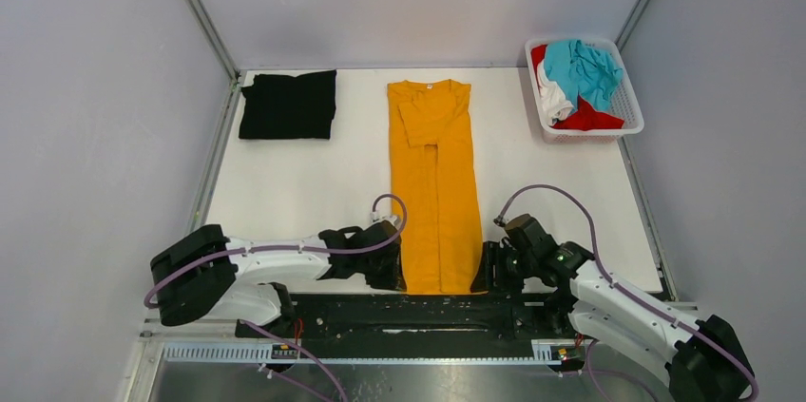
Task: Fold and stack the t-shirts
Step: Grab the bottom of the folded rectangular tshirt with both arms, then fold the folded rectangular tshirt in 1/3 of the way
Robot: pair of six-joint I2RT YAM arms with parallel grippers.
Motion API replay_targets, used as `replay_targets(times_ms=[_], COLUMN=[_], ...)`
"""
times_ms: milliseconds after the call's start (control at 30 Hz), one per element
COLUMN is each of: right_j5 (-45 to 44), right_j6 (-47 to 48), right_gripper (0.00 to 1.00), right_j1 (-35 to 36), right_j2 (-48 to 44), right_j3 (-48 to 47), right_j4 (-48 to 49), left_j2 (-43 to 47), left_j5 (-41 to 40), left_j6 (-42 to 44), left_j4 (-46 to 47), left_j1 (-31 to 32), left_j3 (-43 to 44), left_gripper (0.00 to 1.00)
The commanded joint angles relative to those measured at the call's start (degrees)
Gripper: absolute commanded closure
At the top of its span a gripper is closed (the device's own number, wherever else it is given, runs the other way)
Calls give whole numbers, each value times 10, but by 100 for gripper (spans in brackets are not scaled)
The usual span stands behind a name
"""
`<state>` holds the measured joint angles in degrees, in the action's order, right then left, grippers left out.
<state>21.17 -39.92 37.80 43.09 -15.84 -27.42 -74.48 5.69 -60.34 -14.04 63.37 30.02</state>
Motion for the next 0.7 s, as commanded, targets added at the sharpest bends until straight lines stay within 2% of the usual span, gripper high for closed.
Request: replay_targets(times_ms=[0, 33, 67, 100, 133, 233, 467, 567, 667], right_j5=[7, 5, 4, 4, 6, 24, 114, 91, 36], right_j6=[-8, -11, -14, -12, -12, -9, -20, -25, -15], right_gripper=[50, 56, 62, 69, 83, 100, 100, 100, 100], right_j1=[0, -1, 0, -1, 0, 1, 4, 4, 4], right_j2=[21, 28, 33, 37, 39, 27, -74, -110, -101], right_j3=[10, 13, 14, 12, 11, 19, 43, 22, -28], right_j4=[41, 59, 68, 71, 75, 81, 40, 40, 40], left_j2=[-19, -18, -15, -12, -8, 10, 76, 78, 59], left_j5=[-25, -26, -24, -21, -19, -12, 2, 1, -19], left_j6=[2, 2, 1, 1, -2, -8, -17, 2, 38], left_j4=[-12, -15, -16, -16, -15, -16, -12, -13, -46], left_j1=[3, 3, 3, 3, 3, 7, 28, 20, -14], left_j3=[3, 4, 4, 3, 1, -8, -9, 21, 71], left_gripper=[92, 98, 100, 100, 100, 100, 100, 100, 100])
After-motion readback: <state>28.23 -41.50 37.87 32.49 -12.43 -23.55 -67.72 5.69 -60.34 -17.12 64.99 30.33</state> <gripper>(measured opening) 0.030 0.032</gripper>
